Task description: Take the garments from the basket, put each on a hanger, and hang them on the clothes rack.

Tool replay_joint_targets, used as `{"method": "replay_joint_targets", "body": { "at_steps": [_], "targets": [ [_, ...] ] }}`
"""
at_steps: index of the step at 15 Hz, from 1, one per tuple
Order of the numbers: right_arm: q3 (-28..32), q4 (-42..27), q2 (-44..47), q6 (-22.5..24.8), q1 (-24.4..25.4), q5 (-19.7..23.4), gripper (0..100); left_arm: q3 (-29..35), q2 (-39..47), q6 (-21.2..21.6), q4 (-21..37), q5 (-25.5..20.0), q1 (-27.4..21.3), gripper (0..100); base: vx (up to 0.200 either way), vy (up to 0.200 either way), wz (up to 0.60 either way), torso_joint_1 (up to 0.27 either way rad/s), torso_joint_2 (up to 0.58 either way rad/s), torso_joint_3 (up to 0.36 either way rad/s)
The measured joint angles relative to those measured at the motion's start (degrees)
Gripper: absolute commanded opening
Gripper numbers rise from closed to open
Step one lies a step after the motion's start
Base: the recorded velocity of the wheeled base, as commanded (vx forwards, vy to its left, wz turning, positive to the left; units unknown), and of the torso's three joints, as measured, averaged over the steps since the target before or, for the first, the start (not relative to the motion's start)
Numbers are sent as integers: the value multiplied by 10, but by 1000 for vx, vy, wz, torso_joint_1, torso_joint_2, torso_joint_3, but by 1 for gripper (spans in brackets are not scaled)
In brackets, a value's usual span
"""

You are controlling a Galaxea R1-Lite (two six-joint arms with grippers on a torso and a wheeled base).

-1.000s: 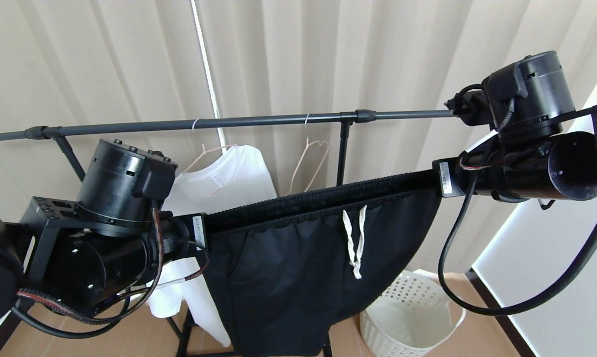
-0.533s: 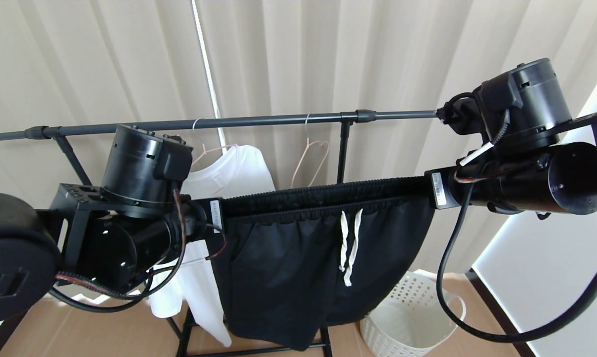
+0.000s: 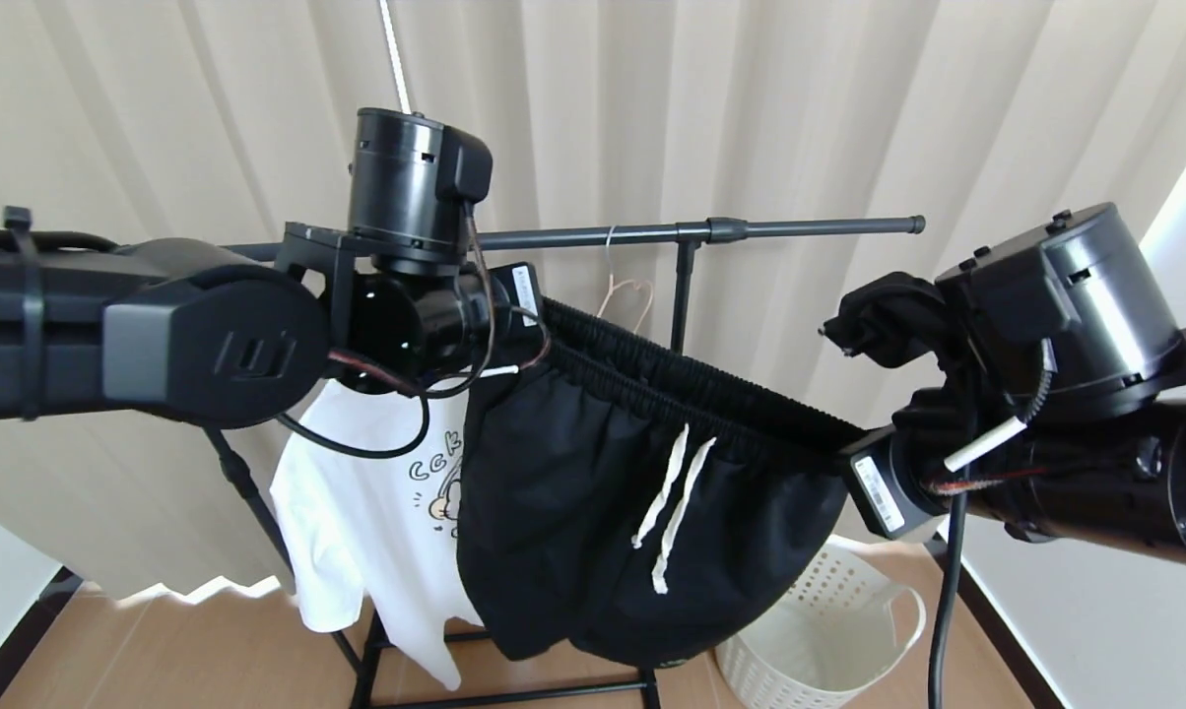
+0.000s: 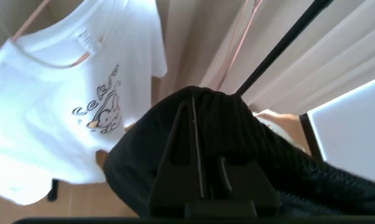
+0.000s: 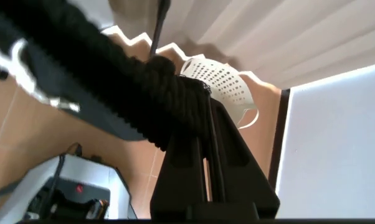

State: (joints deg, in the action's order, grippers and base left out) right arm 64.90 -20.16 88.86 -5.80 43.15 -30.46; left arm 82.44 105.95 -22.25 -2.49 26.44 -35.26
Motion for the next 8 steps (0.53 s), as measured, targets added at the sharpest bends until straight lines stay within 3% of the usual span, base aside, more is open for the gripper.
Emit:
{"method": "replay_joint_targets", "body": {
  "at_steps": [5,8],
  "targets": [
    [-45,6,-21,12,117,27,0,124,70,-10,-2,-7,-2,0,0,0,0,0,0,0],
    [-47,44,-21,-39,194,68,0,155,88,-13,-4,-43,-3,0,0,0,0,0,0,0]
  ]
}}
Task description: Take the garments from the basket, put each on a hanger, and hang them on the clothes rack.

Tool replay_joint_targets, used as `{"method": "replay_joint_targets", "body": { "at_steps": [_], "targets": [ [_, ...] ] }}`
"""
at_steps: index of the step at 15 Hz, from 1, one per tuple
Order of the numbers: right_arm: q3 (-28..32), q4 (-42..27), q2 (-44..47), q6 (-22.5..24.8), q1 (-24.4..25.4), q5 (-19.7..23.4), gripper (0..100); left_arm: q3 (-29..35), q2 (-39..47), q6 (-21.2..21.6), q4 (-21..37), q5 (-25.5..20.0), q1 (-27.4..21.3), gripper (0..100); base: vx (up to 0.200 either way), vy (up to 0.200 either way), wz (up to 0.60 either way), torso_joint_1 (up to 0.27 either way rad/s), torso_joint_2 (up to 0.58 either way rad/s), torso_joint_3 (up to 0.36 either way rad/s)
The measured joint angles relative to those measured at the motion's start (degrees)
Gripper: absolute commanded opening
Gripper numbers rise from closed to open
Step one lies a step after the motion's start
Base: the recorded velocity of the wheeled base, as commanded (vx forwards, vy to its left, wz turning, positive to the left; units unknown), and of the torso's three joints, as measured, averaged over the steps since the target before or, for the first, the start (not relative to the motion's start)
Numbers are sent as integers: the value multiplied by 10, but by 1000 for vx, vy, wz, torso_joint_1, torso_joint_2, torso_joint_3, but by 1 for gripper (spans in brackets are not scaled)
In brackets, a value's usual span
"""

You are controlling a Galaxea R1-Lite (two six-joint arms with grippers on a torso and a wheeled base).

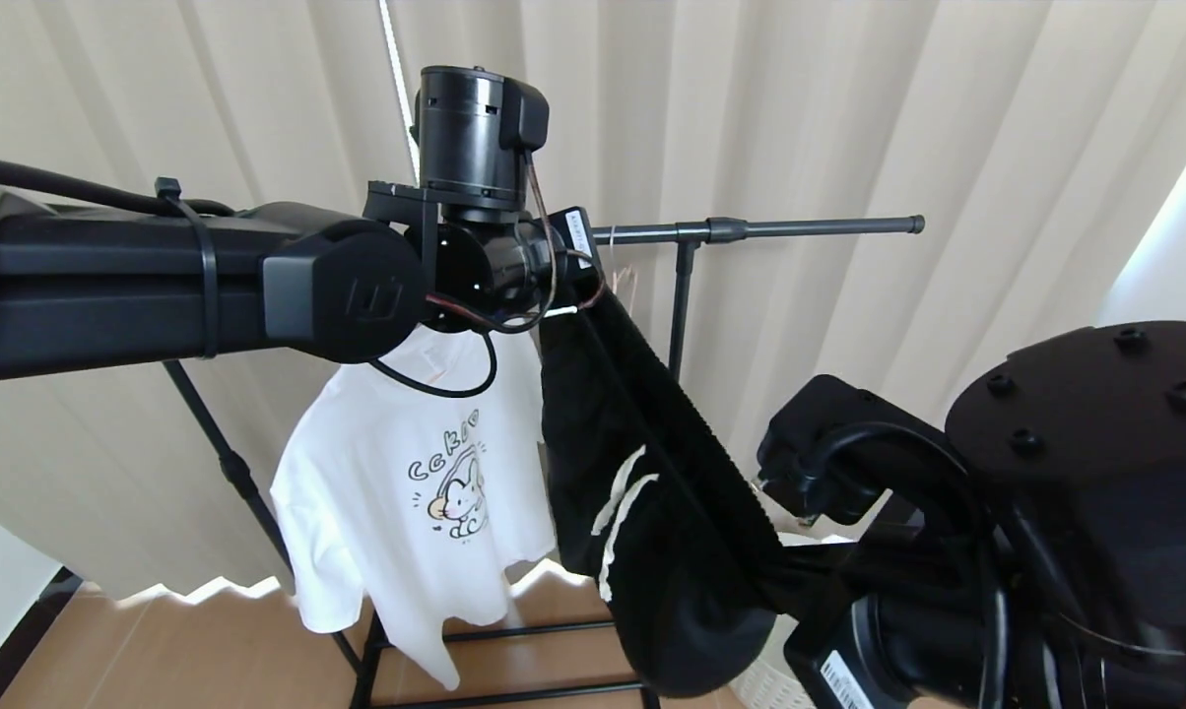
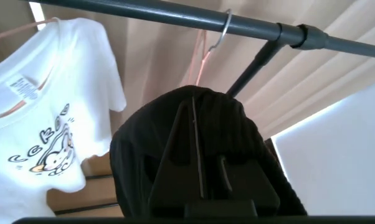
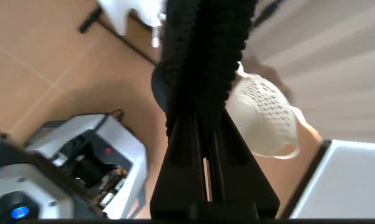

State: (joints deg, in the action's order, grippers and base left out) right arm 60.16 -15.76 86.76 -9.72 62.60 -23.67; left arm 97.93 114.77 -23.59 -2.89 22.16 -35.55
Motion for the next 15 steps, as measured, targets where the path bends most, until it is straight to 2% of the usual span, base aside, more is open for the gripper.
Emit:
{"method": "replay_joint_targets", "body": {
  "at_steps": [3,5,7,10,13,15],
  "targets": [
    [9,87,27,-68,40,8,0,5,5,0,-1,-3,-1,0,0,0,0,0,0,0],
    [39,143,63,-138,48,8,0,5,6,0,-1,-2,-1,0,0,0,0,0,0,0],
    [61,149,82,-156,49,8,0,5,6,0,0,-2,-1,0,0,0,0,0,0,0],
    [62,145,90,-147,30,4,0,5,6,1,3,-2,-1,0,0,0,0,0,0,0],
    [45,79,86,-64,-24,0,0,0,-1,3,24,-2,1,0,0,0,0,0,0,0],
    [38,58,83,-34,-79,-9,0,0,-15,4,80,-2,3,0,0,0,0,0,0,0]
  ]
}}
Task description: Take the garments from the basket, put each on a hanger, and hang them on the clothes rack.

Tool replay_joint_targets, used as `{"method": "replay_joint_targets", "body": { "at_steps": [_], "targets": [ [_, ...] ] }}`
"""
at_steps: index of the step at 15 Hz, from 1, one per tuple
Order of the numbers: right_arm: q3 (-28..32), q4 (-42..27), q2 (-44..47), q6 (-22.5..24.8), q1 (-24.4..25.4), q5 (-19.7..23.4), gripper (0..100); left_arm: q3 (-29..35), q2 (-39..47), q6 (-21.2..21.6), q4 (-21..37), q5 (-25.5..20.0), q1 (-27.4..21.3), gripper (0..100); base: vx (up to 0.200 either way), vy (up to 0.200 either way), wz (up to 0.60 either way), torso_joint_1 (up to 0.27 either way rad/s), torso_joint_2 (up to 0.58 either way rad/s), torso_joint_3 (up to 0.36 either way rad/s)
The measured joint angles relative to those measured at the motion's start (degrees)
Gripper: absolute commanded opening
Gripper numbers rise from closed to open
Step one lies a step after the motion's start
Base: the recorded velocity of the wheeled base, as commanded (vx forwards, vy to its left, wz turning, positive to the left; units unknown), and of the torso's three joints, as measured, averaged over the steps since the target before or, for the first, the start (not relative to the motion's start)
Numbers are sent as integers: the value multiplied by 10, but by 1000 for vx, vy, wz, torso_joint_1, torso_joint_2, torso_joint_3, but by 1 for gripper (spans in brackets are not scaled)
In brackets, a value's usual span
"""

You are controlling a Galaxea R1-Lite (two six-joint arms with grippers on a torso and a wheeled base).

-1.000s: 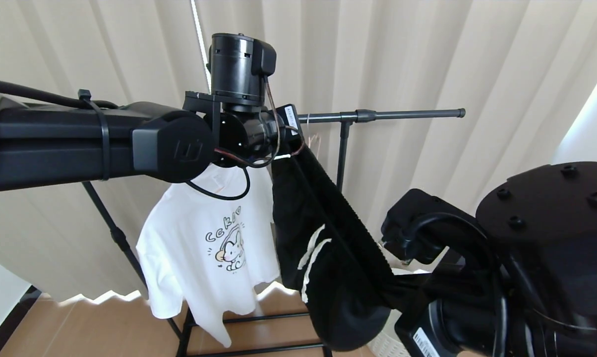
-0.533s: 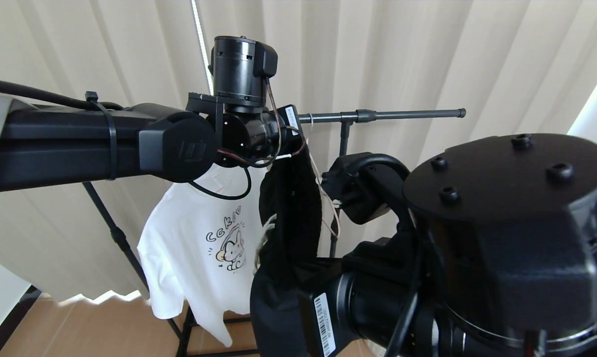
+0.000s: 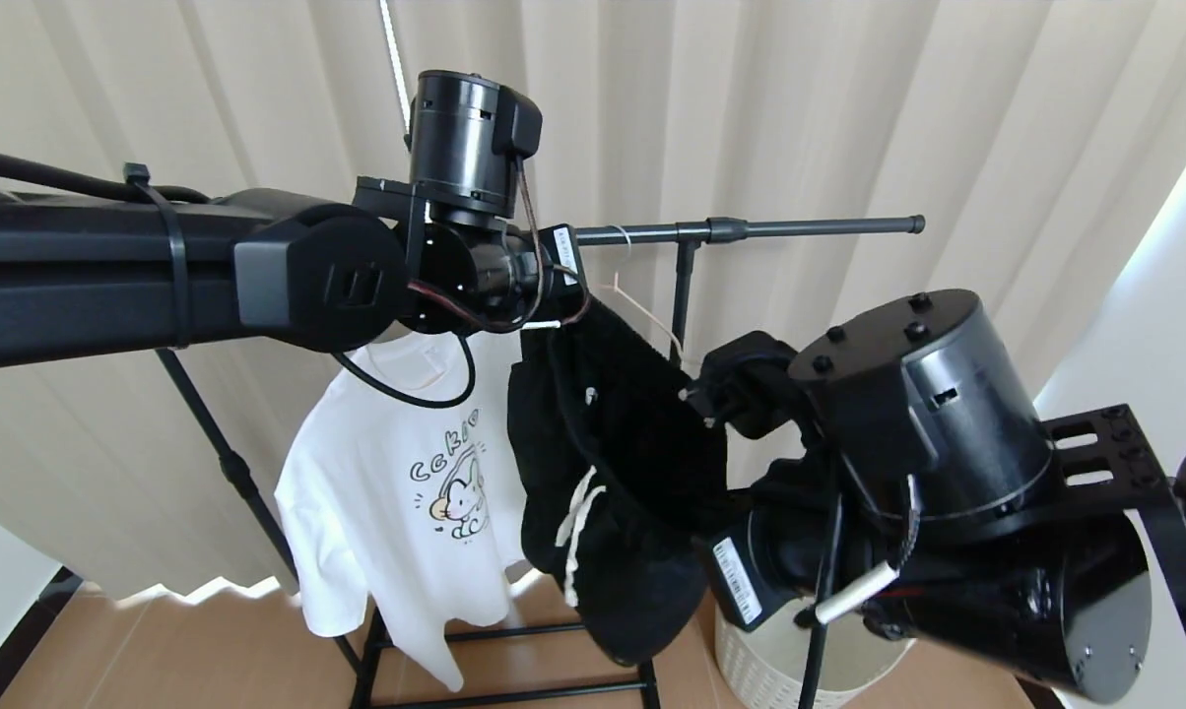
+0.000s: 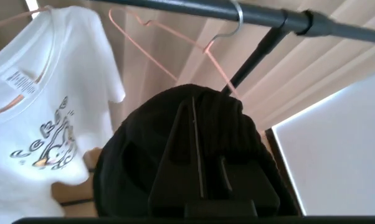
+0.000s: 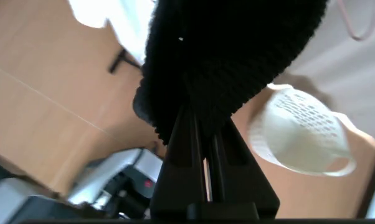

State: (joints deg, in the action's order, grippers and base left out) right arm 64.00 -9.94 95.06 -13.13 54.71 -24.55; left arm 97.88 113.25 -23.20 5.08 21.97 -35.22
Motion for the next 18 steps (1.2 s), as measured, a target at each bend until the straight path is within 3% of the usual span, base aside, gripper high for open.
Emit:
{"method": "replay_joint_targets", "body": {
  "at_steps": [3,6,11,13,16,18],
  "targets": [
    [40,-3,24,4,-85,-39,0,-11,-30,19,97,3,0,0,0,0,0,0,0,0],
    [111,-4,67,-52,-127,-53,0,-72,-69,34,123,3,-1,0,0,0,0,0,0,0],
    [260,-3,159,-188,-141,-62,0,-270,-139,40,118,0,-41,0,0,0,0,0,0,0],
    [303,-3,190,-223,-141,-67,0,-345,-159,40,88,-4,-75,0,0,0,0,0,0,0],
    [356,-3,214,-281,-141,-66,0,-410,-171,29,38,-45,-155,0,0,0,0,0,0,0],
    [373,-3,222,-298,-141,-63,0,-414,-175,-10,17,-65,-203,0,0,0,0,0,0,0]
  ]
}}
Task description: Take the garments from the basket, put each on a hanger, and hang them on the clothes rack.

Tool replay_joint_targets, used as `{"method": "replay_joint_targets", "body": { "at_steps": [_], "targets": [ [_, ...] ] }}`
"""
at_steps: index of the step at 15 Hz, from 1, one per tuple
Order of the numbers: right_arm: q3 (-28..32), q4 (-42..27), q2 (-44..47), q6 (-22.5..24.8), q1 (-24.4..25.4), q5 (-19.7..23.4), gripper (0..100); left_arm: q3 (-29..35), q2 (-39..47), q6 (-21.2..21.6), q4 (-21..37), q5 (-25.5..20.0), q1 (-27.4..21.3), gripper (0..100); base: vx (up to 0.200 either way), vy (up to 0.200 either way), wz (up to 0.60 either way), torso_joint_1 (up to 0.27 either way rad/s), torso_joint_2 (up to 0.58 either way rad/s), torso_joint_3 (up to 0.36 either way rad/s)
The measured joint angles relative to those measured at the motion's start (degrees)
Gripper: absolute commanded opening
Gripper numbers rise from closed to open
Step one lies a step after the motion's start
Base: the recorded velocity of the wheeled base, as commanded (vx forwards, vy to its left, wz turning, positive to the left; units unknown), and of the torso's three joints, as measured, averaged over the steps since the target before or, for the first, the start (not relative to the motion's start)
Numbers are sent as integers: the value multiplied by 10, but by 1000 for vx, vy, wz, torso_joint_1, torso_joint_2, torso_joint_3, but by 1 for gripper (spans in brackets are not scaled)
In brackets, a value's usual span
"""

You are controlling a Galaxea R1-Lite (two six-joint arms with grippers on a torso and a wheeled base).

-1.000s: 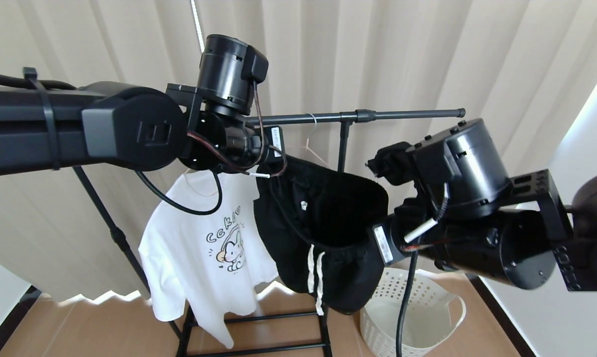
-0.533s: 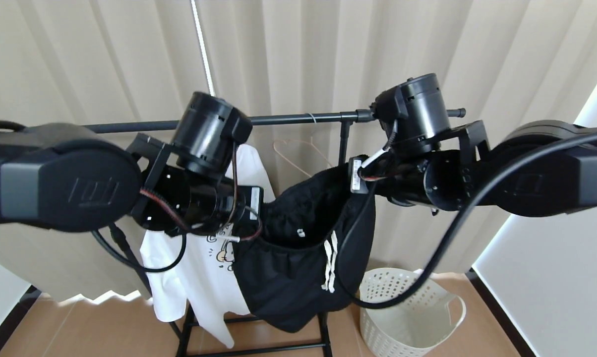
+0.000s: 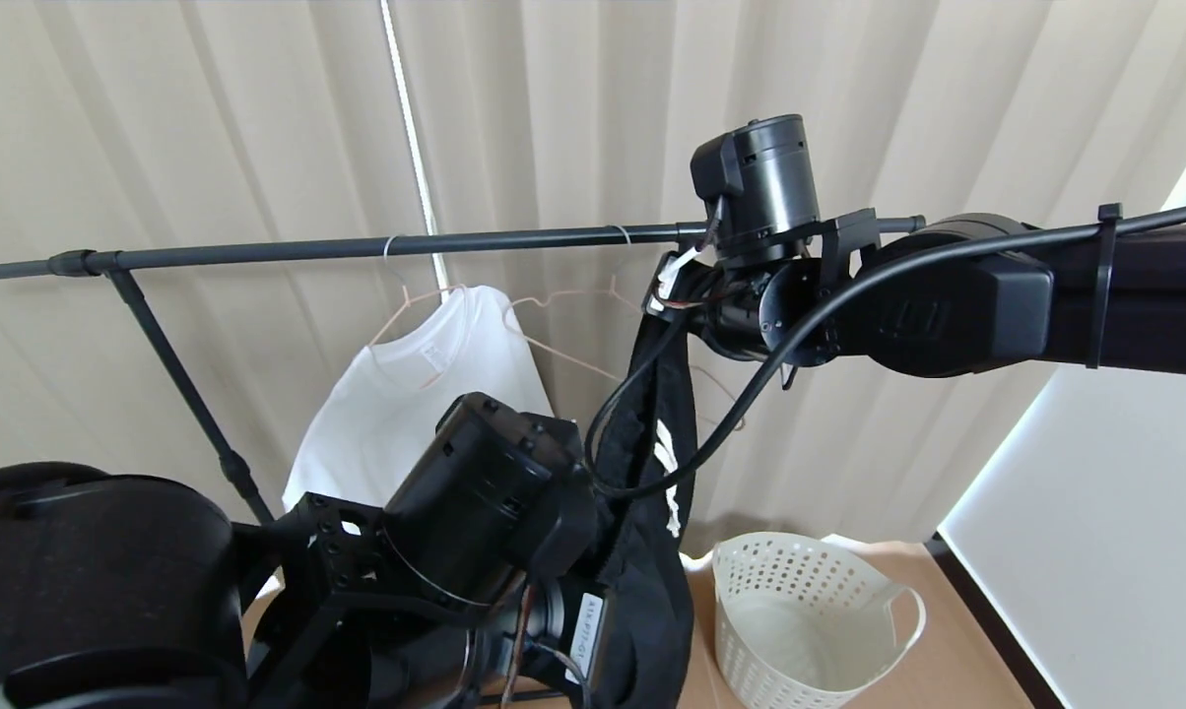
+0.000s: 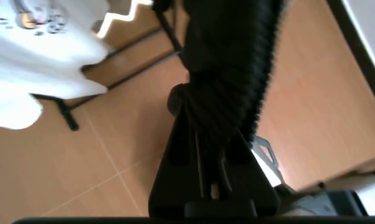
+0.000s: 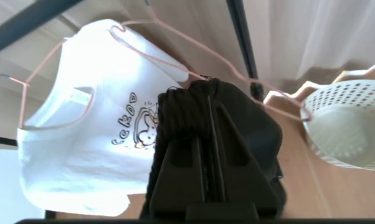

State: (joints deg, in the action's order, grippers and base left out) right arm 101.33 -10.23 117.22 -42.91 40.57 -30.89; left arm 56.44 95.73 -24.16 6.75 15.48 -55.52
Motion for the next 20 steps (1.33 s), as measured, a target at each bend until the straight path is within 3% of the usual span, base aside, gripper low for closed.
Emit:
{"method": "replay_joint_targets", "body": {
  "at_steps": [4,9,11,15,17,20],
  "targets": [
    [5,-1,3,-3,0,0,0,4,-3,-14,-32,-4,-28,0,0,0,0,0,0,0],
    [-12,-9,-15,28,-20,-2,0,-6,-5,-12,-33,5,-18,0,0,0,0,0,0,0],
    [-45,-9,-44,69,-32,-2,0,-11,-8,-6,-31,12,12,0,0,0,0,0,0,0],
    [-161,-10,-130,205,-36,-3,0,13,-6,10,-30,39,109,0,0,0,0,0,0,0],
    [-202,-38,-163,229,-10,-7,0,54,2,11,-29,41,140,0,0,0,0,0,0,0],
    [-216,-86,-188,230,13,-17,0,142,26,12,-29,53,163,0,0,0,0,0,0,0]
  ]
}}
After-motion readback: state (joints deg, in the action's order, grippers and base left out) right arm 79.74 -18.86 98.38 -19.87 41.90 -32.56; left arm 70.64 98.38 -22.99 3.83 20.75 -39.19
